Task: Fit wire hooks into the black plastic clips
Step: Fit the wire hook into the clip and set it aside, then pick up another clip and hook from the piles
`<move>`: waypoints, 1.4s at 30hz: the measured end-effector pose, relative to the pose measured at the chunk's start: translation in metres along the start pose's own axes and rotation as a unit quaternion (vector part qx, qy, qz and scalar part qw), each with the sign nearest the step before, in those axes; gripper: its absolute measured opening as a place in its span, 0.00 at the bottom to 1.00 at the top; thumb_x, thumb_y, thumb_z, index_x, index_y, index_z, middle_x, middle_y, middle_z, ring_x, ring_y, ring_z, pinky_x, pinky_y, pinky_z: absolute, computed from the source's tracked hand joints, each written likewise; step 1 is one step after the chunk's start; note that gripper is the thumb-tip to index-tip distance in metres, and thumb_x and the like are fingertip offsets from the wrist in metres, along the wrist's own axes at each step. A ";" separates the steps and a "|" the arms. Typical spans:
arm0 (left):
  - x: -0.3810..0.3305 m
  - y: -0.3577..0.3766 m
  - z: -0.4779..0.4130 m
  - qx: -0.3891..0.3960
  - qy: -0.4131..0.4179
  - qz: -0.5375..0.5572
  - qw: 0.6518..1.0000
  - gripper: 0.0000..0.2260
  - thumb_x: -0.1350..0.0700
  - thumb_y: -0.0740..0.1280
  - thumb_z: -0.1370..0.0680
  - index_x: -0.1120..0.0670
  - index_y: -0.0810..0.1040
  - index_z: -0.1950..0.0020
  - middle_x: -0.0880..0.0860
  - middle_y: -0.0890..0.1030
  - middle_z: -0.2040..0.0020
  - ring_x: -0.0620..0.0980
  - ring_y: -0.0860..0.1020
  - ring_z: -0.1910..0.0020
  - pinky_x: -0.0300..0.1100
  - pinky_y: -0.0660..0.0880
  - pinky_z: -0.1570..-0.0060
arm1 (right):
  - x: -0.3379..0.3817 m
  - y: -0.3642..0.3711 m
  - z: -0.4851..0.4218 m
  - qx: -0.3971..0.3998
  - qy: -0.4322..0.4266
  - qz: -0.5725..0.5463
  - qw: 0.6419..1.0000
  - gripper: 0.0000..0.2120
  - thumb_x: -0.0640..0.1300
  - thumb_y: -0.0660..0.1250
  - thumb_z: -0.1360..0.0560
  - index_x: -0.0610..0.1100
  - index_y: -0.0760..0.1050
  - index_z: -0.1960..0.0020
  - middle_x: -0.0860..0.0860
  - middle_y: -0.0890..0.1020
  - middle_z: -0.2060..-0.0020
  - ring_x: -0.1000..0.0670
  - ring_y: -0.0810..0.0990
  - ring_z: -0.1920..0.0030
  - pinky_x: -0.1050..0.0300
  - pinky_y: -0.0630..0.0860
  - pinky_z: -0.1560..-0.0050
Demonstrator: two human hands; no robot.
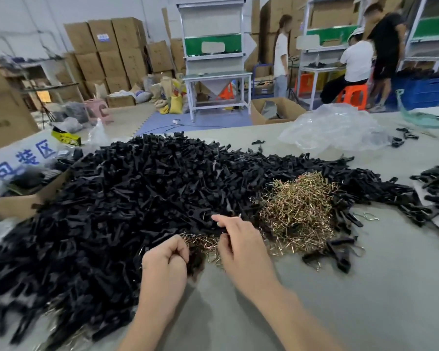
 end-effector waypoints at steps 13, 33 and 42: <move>-0.004 0.005 -0.012 -0.033 0.031 -0.286 0.957 0.12 0.63 0.65 0.26 0.45 0.76 0.58 0.42 0.78 0.63 0.48 0.76 0.60 0.46 0.70 0.54 | -0.021 0.010 -0.004 0.051 0.041 0.149 0.987 0.21 0.57 0.56 0.16 0.54 0.67 0.25 0.56 0.74 0.37 0.51 0.70 0.37 0.57 0.65 0.35; 0.010 -0.001 -0.009 0.097 0.079 -0.367 0.922 0.15 0.43 0.69 0.24 0.48 0.78 0.42 0.43 0.77 0.49 0.46 0.78 0.50 0.45 0.69 0.46 | -0.029 0.004 -0.005 -0.010 0.065 -0.066 0.996 0.13 0.44 0.64 0.19 0.58 0.72 0.38 0.65 0.74 0.49 0.61 0.72 0.44 0.69 0.69 0.45; 0.001 0.002 -0.010 0.031 0.059 -0.283 0.957 0.12 0.47 0.62 0.19 0.49 0.80 0.41 0.42 0.82 0.48 0.42 0.75 0.56 0.42 0.72 0.48 | -0.036 -0.010 -0.009 -0.058 0.183 -0.293 0.937 0.10 0.44 0.63 0.17 0.59 0.78 0.45 0.60 0.83 0.53 0.57 0.81 0.55 0.67 0.75 0.55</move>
Point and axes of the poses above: each hand's wrist, its own z-axis away from the middle knuckle, its own y-axis out of the palm, x = y × z, the point moved 4 cm from there along -z, towards the middle knuckle
